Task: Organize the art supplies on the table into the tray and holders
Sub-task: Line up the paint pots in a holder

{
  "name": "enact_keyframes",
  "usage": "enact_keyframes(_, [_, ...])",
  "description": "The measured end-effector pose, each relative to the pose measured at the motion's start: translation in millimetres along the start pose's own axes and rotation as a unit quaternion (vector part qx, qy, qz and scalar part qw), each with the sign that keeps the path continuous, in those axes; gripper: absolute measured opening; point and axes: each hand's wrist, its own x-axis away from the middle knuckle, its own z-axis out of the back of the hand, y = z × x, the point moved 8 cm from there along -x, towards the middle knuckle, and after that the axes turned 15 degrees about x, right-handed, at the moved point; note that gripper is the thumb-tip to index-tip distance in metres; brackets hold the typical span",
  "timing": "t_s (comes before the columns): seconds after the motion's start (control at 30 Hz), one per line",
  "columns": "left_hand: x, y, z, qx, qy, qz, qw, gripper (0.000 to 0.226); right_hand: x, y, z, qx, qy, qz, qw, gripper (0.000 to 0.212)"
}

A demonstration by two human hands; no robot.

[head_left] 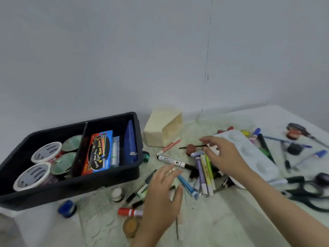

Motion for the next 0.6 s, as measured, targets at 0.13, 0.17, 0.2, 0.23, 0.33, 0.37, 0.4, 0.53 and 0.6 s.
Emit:
enact_keyframes(0.13, [-15,-3,-59,-0.067,-0.097,0.036,0.992,0.051,-9,77,26,0.054,0.005,-0.039,0.998,0.028])
enact_keyframes(0.17, [-21,-5,-67,-0.081,-0.105,0.040,0.990,0.053,-13,94,31,0.068,0.002,-0.053,0.996,0.028])
enact_keyframes(0.2, [-25,-9,-74,-0.095,-0.114,0.042,0.988,0.054,-19,110,34,0.084,-0.001,-0.065,0.994,0.030])
enact_keyframes(0.23, [-30,-13,-81,-0.107,-0.121,0.046,0.986,0.057,-26,128,37,0.102,-0.003,-0.075,0.992,0.031])
enact_keyframes(0.33, [-42,-20,-94,-0.110,-0.113,0.050,0.986,0.062,-50,172,40,0.141,-0.016,-0.101,0.985,0.034])
enact_keyframes(0.37, [-45,-22,-96,-0.103,-0.105,0.054,0.988,0.058,-57,183,39,0.146,-0.021,-0.107,0.983,0.035])
enact_keyframes(0.4, [-48,-24,-97,-0.096,-0.096,0.063,0.989,0.056,-65,191,38,0.147,-0.024,-0.110,0.983,0.037])
enact_keyframes(0.53, [-60,-30,-98,-0.093,-0.081,0.075,0.989,0.057,-99,220,38,0.159,-0.018,-0.112,0.981,0.044])
enact_keyframes(0.6, [-67,-32,-99,-0.084,-0.079,0.081,0.990,0.056,-115,233,32,0.191,-0.056,-0.107,0.974,0.052])
